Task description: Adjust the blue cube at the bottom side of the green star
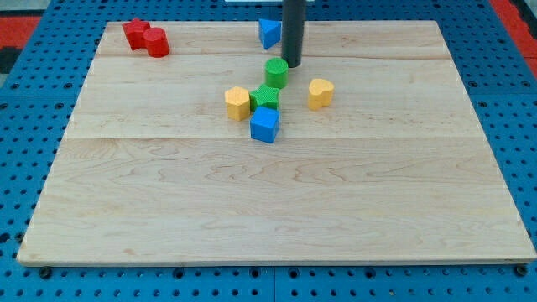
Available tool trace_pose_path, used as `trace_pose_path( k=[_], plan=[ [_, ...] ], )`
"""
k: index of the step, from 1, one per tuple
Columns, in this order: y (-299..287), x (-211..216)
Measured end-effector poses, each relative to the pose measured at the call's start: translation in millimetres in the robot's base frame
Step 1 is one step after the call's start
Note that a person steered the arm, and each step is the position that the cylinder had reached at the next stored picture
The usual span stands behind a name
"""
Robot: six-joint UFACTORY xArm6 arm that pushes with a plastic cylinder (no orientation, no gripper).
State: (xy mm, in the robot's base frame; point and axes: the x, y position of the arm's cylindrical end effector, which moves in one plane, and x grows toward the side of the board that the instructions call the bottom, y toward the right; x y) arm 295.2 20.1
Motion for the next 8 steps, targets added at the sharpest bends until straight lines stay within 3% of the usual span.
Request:
trace_pose_path(
  k=[4,7,8],
  plan=[
    [-108.8,36.4],
    [-162.4,105.8],
    [-144.2,152.5]
  ],
)
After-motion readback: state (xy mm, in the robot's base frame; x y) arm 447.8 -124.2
